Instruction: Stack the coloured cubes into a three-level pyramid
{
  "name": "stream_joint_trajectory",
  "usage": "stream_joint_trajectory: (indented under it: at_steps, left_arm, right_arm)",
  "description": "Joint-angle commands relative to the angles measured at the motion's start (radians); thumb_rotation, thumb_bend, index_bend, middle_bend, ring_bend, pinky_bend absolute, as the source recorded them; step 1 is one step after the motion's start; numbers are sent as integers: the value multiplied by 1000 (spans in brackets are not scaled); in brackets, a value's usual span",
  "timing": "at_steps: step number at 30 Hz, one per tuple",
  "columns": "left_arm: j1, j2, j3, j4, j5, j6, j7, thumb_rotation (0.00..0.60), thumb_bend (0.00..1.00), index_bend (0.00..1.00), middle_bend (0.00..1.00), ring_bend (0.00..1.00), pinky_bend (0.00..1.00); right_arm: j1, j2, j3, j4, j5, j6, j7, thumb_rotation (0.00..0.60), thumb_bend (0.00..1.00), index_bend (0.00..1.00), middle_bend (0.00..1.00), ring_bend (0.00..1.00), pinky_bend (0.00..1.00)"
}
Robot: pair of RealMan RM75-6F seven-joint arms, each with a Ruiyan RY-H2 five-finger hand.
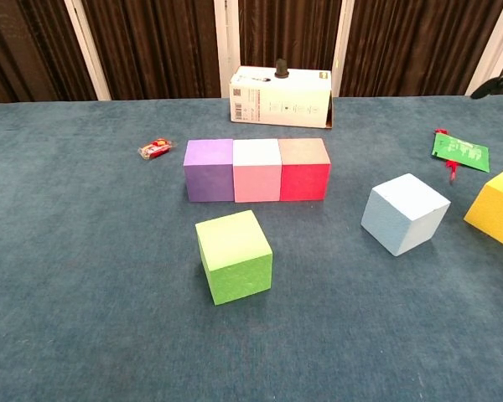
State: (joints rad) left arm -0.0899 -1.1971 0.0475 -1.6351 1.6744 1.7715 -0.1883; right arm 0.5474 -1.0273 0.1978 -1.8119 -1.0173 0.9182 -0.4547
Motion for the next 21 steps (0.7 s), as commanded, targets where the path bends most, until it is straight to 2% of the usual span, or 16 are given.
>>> stream_joint_trajectory:
  at_steps: [1,12,21]
  left_arm:
    - [9,-19,-17,3,-21,-3,28,600,408,51,0,0,0]
    - [11,-46,-26,1,-23,-47,63,600,408,51,0,0,0]
    - [19,-75,-44,6,-30,-55,86,600,408,51,0,0,0]
  right_arm:
    - [18,17,-34,55,-89,-60,59,600,183,75,43,0,0]
    - [2,46,-92,201,-313,-101,306,600,183,99,56,0,0]
    - [9,-20,-130,353,-426,-85,415,600,183,140,97,0,0]
